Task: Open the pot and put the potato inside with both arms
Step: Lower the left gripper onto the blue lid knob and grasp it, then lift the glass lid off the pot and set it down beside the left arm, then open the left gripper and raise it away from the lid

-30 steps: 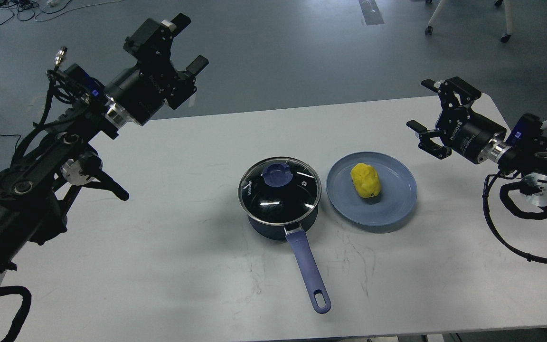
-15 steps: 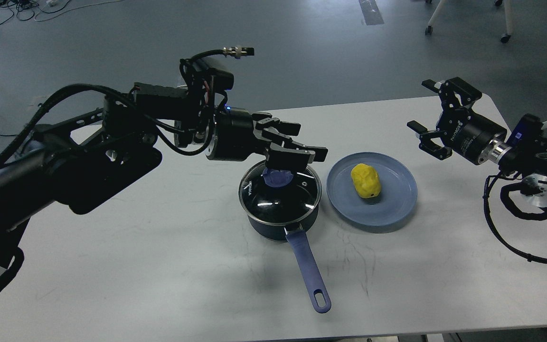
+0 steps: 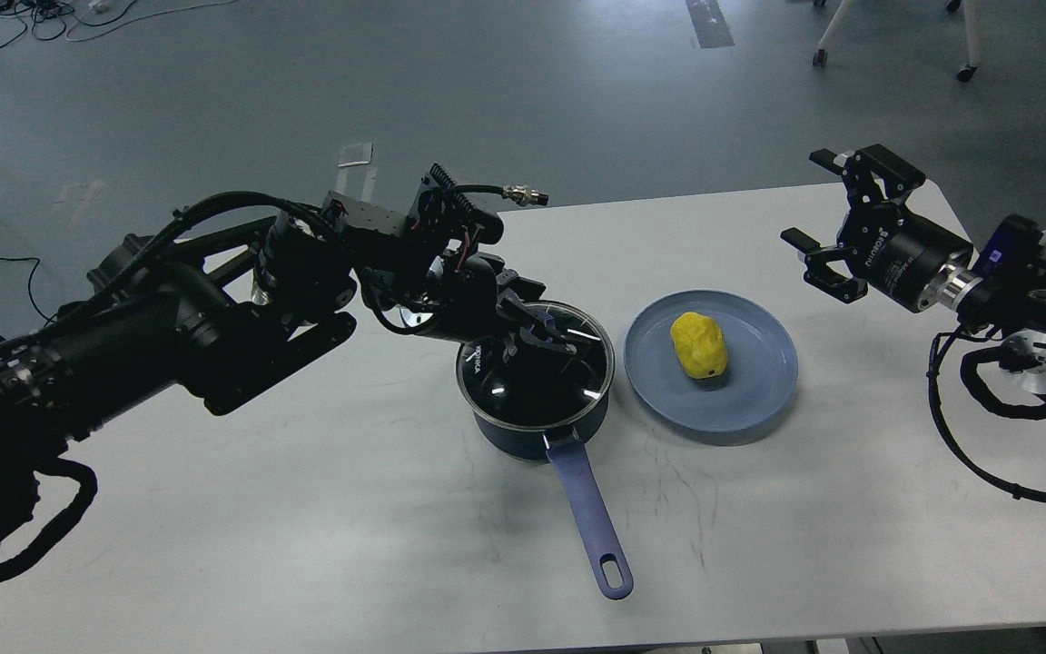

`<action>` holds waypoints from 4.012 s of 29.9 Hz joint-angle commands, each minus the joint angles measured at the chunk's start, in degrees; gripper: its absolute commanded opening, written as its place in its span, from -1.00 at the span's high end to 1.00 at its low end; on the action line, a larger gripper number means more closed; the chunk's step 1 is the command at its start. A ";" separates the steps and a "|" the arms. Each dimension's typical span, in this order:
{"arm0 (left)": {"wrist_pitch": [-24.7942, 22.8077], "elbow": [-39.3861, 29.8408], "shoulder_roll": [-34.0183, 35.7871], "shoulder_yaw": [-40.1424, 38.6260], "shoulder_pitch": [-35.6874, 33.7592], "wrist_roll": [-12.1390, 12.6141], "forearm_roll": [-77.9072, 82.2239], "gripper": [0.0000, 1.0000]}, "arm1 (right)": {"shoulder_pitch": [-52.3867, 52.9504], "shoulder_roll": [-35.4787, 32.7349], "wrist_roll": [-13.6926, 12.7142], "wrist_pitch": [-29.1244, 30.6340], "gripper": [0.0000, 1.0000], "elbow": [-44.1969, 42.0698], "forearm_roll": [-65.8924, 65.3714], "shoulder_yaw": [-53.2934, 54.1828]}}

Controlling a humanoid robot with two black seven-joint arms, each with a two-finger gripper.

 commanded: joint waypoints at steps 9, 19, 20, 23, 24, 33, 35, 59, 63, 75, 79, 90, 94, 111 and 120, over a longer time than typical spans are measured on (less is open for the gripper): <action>0.66 2.23 0.24 0.24 2.13 0.00 0.09 -0.95 | -0.11 0.05 0.00 0.00 -0.99 0.07 0.04 0.10; 3.29 2.49 0.33 1.56 2.84 0.00 0.09 -0.91 | 0.07 0.05 0.00 0.00 -0.99 0.07 0.04 0.01; 3.56 2.49 0.33 1.56 2.92 0.00 0.09 -0.90 | -0.02 0.05 0.00 0.00 -0.99 0.07 0.04 0.01; 4.00 2.49 0.42 1.65 2.84 0.00 0.09 -0.85 | -0.02 -0.04 0.00 0.00 -0.99 0.07 0.04 0.01; 4.00 2.41 0.42 1.65 2.84 0.00 0.09 -0.73 | -0.02 0.05 0.00 0.00 -0.99 0.16 0.04 0.01; 4.00 2.49 0.42 1.74 2.84 0.00 0.09 0.23 | 0.07 -0.04 0.00 0.00 -0.99 0.77 0.04 0.01; 4.00 2.40 0.50 1.74 2.66 0.00 0.09 0.33 | 0.07 -0.04 0.00 0.00 -0.99 0.95 0.04 0.01; 9.97 -4.98 32.49 4.11 4.49 0.00 -0.88 0.28 | -0.19 -0.56 0.00 0.00 -0.99 0.95 0.04 0.19; 14.28 -4.19 36.53 4.11 10.56 0.00 -0.96 0.25 | -0.20 -0.74 0.00 0.00 -0.99 1.04 0.04 0.10; 22.98 2.31 34.87 3.06 20.49 0.00 -5.36 0.20 | -0.46 -0.74 0.00 0.00 -0.99 1.04 0.04 0.10; 24.57 3.72 33.47 2.97 22.17 0.00 -5.80 0.20 | -0.46 -0.74 0.00 0.00 -0.99 1.04 0.04 0.10; 27.29 8.03 31.09 2.97 24.81 0.00 -5.71 0.02 | -0.55 -1.00 0.00 0.00 -0.99 0.95 0.04 0.10; 28.08 8.99 30.56 2.97 25.07 0.00 -5.80 -0.52 | -0.55 -1.00 0.00 0.00 -0.99 1.03 0.04 0.10; 18.44 0.92 35.66 0.86 17.79 0.00 -26.68 -0.95 | -0.11 -2.14 0.00 0.00 -0.99 1.04 0.04 0.02; 0.84 0.03 33.47 -1.95 7.84 0.00 -81.09 -0.95 | 0.51 -4.69 0.00 0.00 -0.99 4.98 0.04 0.28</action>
